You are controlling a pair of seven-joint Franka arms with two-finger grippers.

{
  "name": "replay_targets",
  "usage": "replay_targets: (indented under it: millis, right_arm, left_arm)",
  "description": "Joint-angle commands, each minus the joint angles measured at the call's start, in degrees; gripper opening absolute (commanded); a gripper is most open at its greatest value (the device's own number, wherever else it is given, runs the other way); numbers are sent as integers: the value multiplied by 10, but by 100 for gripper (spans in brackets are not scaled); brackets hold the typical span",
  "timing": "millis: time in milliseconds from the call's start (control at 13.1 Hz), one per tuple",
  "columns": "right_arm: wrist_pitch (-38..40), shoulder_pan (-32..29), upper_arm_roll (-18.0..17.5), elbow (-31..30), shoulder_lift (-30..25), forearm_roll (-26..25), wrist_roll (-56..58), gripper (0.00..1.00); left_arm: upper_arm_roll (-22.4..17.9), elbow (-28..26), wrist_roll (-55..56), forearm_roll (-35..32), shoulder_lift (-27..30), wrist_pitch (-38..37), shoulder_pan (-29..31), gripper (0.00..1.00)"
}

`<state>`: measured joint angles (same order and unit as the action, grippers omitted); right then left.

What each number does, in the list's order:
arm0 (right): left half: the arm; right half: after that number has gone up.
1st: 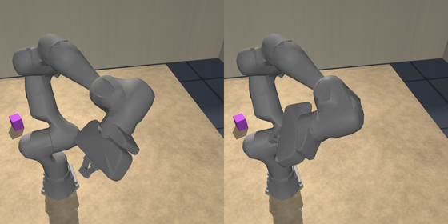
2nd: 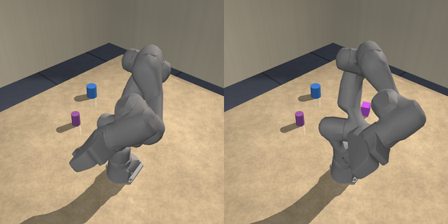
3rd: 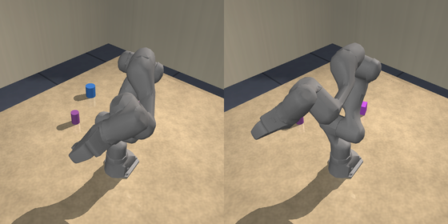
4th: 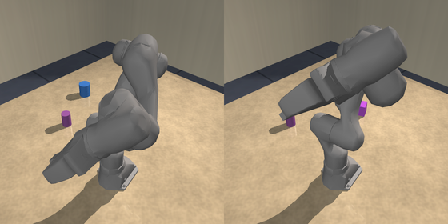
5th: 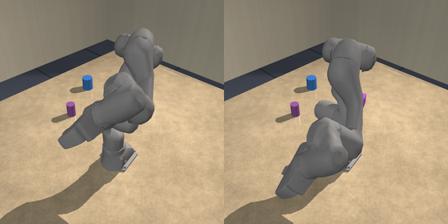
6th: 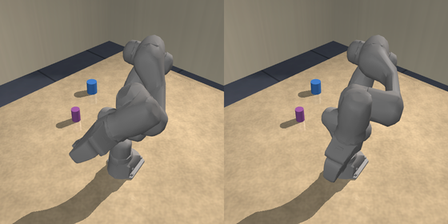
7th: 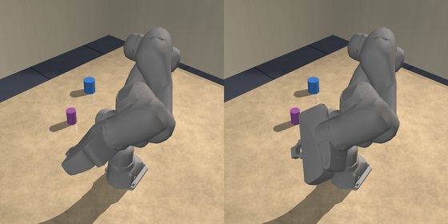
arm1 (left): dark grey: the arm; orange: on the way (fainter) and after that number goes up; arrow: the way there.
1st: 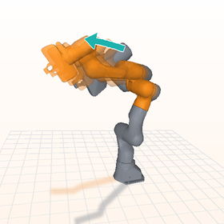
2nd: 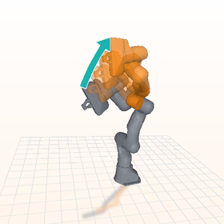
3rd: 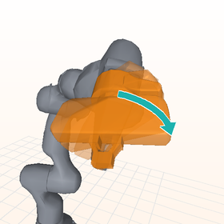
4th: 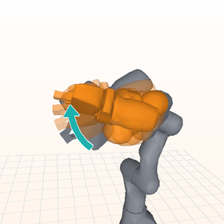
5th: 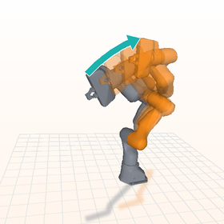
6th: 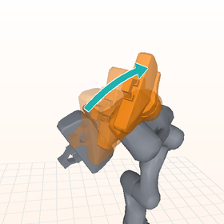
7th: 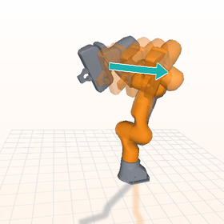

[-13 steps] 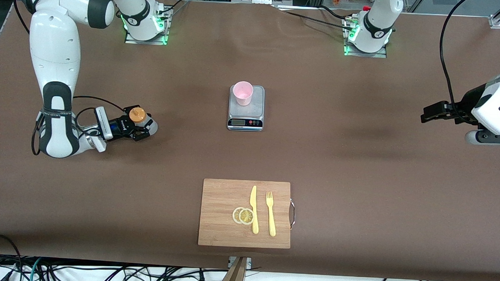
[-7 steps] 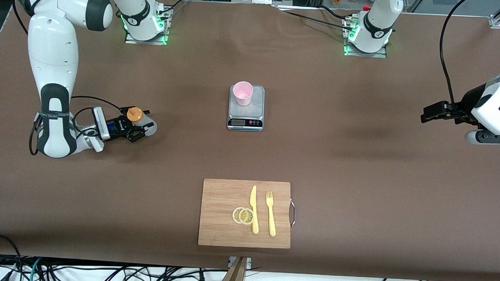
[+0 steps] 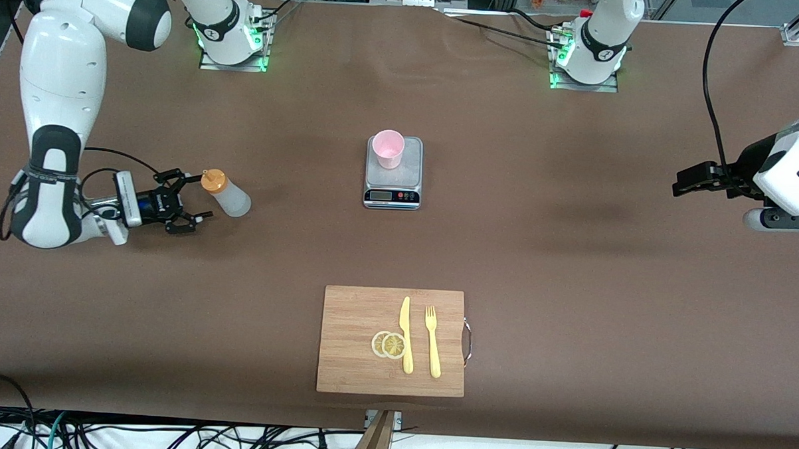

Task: Add sauce to pink cup with both arms

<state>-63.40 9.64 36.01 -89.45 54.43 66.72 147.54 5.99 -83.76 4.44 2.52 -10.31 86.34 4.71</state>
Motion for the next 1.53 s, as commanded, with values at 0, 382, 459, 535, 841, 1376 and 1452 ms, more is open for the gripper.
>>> replay_targets:
  millis: [0, 382, 459, 535, 841, 1376, 1452]
  right_arm:
    - [15, -1, 41, 38, -14, -14, -82, 100]
    - [20, 91, 160, 42, -77, -34, -307, 100]
    - [28, 106, 172, 42, -90, -35, -349, 100]
    - [40, 115, 184, 43, -97, -35, -392, 100]
    - [157, 129, 234, 115, -106, -53, -571, 100]
    - [25, 111, 85, 156, -236, -245, -877, 100]
    - [-12, 100, 35, 156, -257, -300, -907, 100]
  left_arm:
    - [5, 8, 4, -10, -2, -10, 3, 100]
    - [5, 8, 4, -10, -2, -10, 3, 100]
    - [5, 8, 3, -11, -2, -10, 3, 100]
    - [5, 8, 3, -11, -2, -10, 3, 100]
    - [5, 8, 3, -11, -2, -10, 3, 100]
    - [5, 16, 3, -11, -7, -11, 2, 100]
    - [5, 17, 3, -11, -7, -11, 2, 100]
